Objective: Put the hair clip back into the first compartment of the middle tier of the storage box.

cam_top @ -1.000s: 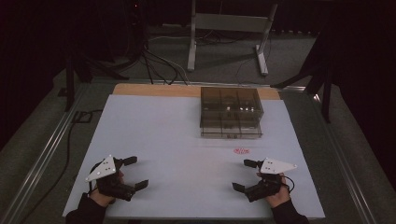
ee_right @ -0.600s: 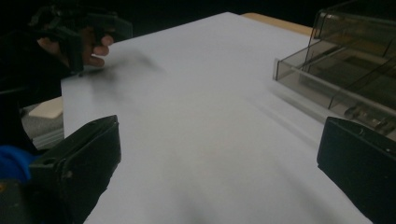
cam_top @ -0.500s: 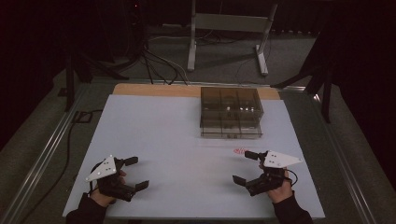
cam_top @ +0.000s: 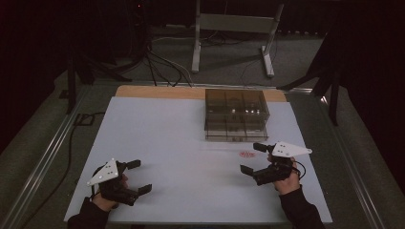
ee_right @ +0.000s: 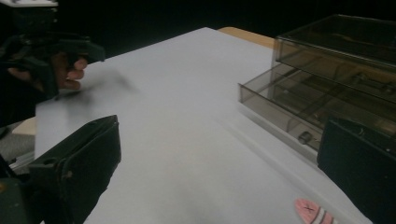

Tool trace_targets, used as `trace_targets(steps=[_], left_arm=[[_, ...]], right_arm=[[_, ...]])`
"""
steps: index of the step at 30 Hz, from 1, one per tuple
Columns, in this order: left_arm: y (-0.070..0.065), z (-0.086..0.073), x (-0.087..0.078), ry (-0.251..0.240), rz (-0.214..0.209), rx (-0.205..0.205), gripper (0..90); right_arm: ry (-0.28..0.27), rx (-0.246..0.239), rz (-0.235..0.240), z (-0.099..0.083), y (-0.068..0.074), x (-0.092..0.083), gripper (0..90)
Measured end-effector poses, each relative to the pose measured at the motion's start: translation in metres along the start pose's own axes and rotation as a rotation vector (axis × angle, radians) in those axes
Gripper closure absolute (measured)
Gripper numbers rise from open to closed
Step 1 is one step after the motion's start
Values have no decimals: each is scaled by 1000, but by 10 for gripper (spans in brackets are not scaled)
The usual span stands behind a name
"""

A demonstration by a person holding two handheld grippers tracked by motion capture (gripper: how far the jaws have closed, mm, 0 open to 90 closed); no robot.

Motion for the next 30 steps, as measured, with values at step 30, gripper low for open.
trace_targets(steps=[30], left_arm=[[-1,1,0,-10,-5,-2,5]], right_arm=[[132,135,19,-37,-50,25,47]])
Point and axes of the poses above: each handheld gripper's, and its own axes: x roughly forward along the jaws, z roughly out of its top, y roughly to its left, the point moved 5 cm from there along x, roughly forward along the jaws, and after that the axes turned 13 degrees about -x, right-handed, at the moved point
